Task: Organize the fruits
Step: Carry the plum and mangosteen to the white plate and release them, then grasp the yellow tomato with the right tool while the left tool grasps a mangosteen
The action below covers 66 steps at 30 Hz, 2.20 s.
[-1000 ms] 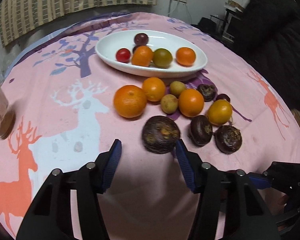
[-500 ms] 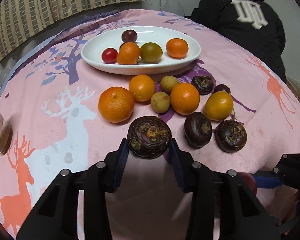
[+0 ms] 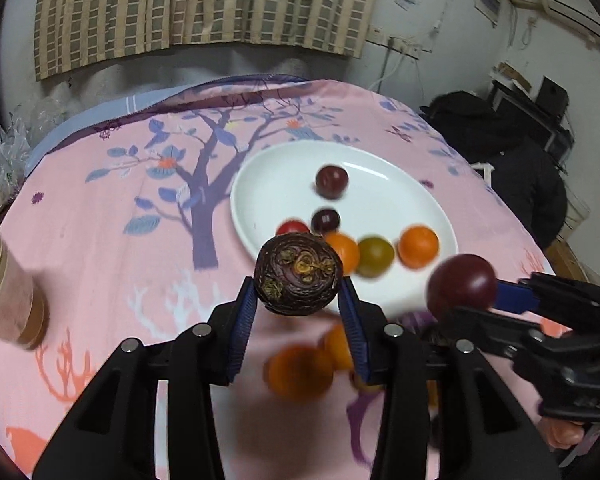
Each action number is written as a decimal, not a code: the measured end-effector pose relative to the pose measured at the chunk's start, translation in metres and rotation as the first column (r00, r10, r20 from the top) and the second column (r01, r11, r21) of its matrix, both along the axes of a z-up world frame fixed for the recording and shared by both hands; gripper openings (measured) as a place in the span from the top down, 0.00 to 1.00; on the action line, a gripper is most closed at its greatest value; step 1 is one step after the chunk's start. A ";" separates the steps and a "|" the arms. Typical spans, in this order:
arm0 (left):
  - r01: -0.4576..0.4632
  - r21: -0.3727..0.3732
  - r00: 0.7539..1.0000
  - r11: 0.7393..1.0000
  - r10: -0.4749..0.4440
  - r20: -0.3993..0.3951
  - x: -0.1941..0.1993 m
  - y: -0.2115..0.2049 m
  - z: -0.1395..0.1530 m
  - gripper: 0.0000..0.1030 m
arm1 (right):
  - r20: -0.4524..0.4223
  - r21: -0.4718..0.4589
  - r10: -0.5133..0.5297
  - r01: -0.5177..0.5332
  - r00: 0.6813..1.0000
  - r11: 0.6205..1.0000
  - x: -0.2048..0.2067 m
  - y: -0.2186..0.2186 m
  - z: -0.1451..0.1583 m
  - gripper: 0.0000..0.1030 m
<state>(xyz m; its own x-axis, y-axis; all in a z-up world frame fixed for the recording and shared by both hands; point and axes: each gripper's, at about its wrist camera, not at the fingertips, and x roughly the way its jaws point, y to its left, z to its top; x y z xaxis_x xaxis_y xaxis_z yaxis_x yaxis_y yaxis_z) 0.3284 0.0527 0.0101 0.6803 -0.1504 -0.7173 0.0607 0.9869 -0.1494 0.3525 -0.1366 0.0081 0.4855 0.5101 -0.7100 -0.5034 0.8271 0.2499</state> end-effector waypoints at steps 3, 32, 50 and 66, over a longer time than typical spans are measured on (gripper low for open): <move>-0.021 0.004 1.000 1.000 0.021 -0.015 0.029 -0.007 -0.002 0.60 | -0.028 -0.024 -0.019 0.018 0.999 1.000 0.036 -0.002 -0.013 0.61; 0.034 0.090 0.997 0.995 -0.028 -0.069 -0.109 -0.058 -0.042 0.30 | 0.007 -0.093 0.391 -0.389 0.920 0.917 -0.062 -0.046 -0.024 0.52; 0.058 0.012 0.991 0.998 -0.056 -0.119 -0.096 -0.081 -0.060 0.57 | -0.045 -0.216 0.389 -0.389 0.920 0.895 -0.062 -0.036 -0.060 0.64; 0.108 -0.015 0.985 0.994 -0.109 -0.133 -0.082 -0.087 -0.063 0.67 | -0.022 -0.159 0.341 -0.340 0.940 0.927 -0.057 -0.047 -0.046 0.64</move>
<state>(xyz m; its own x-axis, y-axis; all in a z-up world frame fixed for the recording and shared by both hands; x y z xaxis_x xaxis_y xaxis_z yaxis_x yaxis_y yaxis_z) 0.2462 -0.0343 -0.0529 0.5579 -0.2240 -0.7991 0.1468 0.9743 -0.1707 0.2957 -0.1833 -0.0378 0.3069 0.5267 -0.7927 -0.7624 0.6346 0.1265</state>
